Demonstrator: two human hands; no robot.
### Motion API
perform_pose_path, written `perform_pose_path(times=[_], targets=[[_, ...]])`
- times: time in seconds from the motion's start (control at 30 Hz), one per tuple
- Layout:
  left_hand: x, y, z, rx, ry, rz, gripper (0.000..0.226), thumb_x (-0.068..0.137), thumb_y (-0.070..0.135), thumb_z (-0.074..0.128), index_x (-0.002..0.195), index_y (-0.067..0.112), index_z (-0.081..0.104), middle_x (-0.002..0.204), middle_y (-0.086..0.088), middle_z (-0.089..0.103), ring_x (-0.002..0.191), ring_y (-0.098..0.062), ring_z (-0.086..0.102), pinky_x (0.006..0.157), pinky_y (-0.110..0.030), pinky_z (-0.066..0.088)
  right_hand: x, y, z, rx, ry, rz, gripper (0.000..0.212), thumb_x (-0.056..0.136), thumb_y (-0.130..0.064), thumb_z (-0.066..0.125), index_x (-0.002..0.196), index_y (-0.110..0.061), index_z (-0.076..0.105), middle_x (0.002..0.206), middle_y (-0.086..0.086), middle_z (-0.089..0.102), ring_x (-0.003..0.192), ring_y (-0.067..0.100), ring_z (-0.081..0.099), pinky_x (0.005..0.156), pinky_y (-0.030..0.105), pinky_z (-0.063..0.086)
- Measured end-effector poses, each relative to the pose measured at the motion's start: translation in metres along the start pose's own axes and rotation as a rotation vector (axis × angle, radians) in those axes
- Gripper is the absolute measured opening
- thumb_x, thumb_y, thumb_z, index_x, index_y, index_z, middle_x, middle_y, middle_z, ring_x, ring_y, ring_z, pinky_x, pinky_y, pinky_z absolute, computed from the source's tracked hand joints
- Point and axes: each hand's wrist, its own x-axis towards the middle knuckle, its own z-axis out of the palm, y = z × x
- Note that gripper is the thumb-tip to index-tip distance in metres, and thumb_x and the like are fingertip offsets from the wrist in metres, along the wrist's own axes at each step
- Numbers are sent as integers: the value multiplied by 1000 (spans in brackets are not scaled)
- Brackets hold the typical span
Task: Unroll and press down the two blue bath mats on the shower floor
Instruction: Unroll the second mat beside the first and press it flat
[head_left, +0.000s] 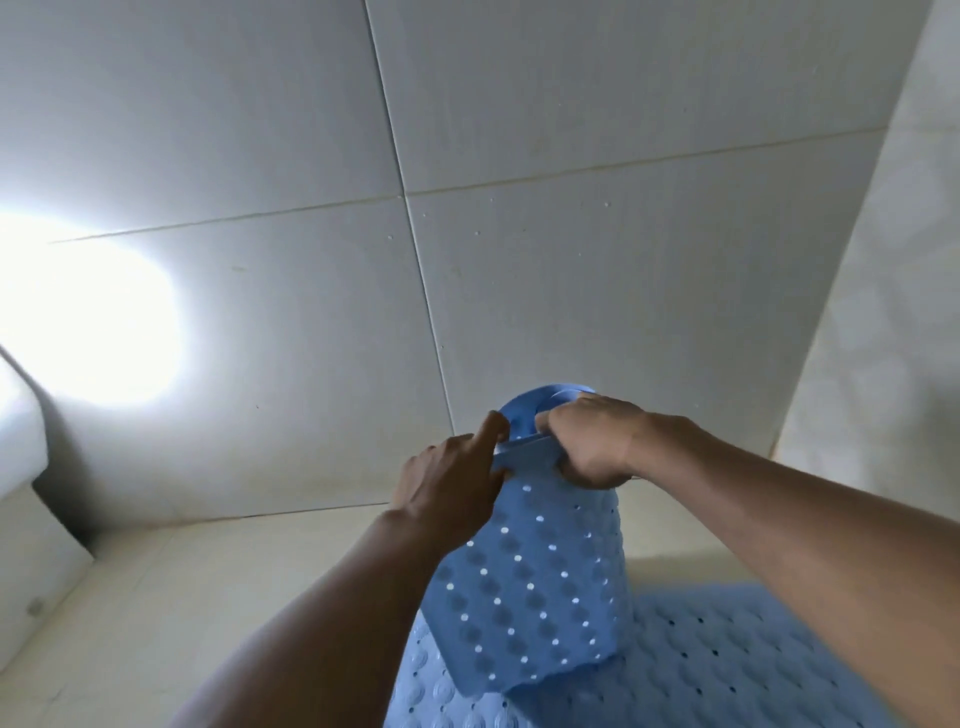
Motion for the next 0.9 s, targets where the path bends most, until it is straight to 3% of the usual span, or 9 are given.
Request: perform_pose_path(times=[0.07, 0.13, 0.23, 0.37, 0.53, 0.7, 0.9], targets=[[-9, 6, -5, -7, -37, 47, 34, 100, 43, 54, 126, 32, 35, 109, -4, 70, 90, -38, 65, 69, -35, 38, -22, -4, 2, 20, -15, 41, 31, 93, -19, 54, 123, -25, 53, 99, -5, 47, 110, 24, 51, 75, 30, 36], [-17, 11, -14, -9, -82, 97, 34, 100, 41, 54, 127, 32, 35, 112, -6, 70, 92, -38, 65, 70, -35, 39, -41, -10, 6, 26, -26, 89, 35, 94, -19, 53, 128, -24, 52, 112, 0, 51, 124, 26, 46, 79, 31, 36], [-28, 22, -20, -1, -124, 174, 36, 101, 38, 55, 129, 31, 34, 119, -7, 69, 98, -38, 65, 73, -37, 40, -65, -17, 20, 15, 14, 171, 32, 94, -23, 53, 126, -24, 50, 125, 2, 53, 131, 28, 42, 84, 36, 41], [-50, 28, -9, -16, -87, 217, 36, 101, 32, 54, 127, 31, 28, 114, -6, 70, 93, -38, 66, 76, -41, 47, -91, -35, 36, 14, 68, 267, 37, 95, -24, 52, 131, -22, 47, 129, 1, 53, 133, 28, 38, 82, 37, 39], [-78, 19, 2, -36, -68, 273, 41, 101, 35, 53, 130, 35, 24, 115, -3, 70, 92, -37, 67, 75, -40, 49, -115, -63, 54, -42, 91, 301, 43, 96, -24, 54, 138, -20, 44, 128, 3, 54, 129, 29, 42, 91, 43, 47], [-96, 20, -2, 10, -90, 350, 41, 100, 41, 56, 132, 36, 31, 120, -1, 70, 96, -36, 68, 70, -35, 41, -145, -76, 78, -58, 148, 305, 30, 98, -21, 51, 127, -19, 48, 127, 3, 56, 124, 29, 45, 82, 41, 46], [-128, 23, 27, -90, -4, 228, 56, 100, 33, 52, 146, 40, 20, 102, -2, 68, 84, -36, 66, 65, -36, 41, -150, -80, 95, -103, 248, 298, 42, 95, -20, 55, 135, -20, 45, 129, 1, 54, 125, 27, 44, 84, 42, 48]])
